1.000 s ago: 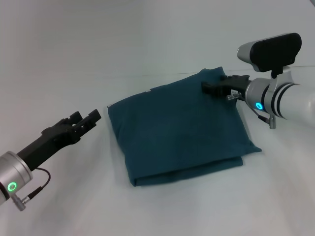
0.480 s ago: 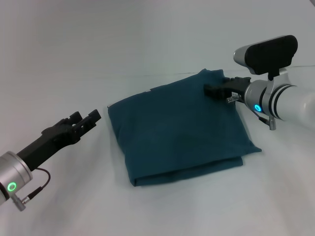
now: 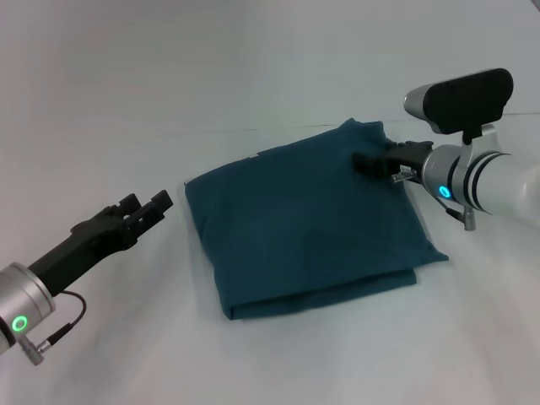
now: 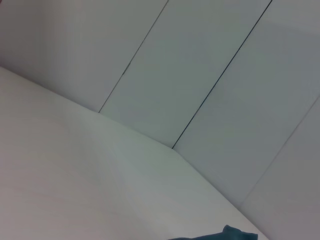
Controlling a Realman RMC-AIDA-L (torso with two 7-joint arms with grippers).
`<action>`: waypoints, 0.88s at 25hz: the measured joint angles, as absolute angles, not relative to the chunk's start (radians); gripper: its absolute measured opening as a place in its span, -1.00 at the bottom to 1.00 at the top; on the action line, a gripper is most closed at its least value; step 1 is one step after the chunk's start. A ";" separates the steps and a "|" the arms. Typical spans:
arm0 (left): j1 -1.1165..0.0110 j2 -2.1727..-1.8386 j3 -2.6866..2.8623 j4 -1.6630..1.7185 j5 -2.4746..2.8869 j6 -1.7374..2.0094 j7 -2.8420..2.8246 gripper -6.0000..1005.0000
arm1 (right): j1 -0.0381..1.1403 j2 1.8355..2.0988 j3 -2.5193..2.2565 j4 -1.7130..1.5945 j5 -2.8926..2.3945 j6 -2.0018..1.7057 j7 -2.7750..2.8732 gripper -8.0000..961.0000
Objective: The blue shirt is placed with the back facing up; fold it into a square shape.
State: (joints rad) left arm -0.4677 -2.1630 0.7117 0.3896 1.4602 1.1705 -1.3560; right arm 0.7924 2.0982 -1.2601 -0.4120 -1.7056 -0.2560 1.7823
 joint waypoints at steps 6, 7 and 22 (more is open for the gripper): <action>-0.466 -2.163 0.712 0.389 1.460 1.172 -1.360 0.50 | 0.761 2.093 -1.256 -0.464 -1.662 -0.289 1.782 0.34; -0.466 -2.163 0.712 0.391 1.460 1.171 -1.366 0.50 | 0.748 2.091 -1.252 -0.487 -1.650 -0.304 1.782 0.34; -0.548 -2.155 0.720 0.388 1.468 1.018 -1.494 0.50 | 0.633 2.036 -0.898 -0.645 -1.630 -0.913 1.787 0.34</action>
State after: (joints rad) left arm -0.5485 -2.1553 0.7202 0.3877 1.4683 1.0182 -1.4938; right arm 0.6334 2.0365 -0.8978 -0.6452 -1.6300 -0.9134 1.7874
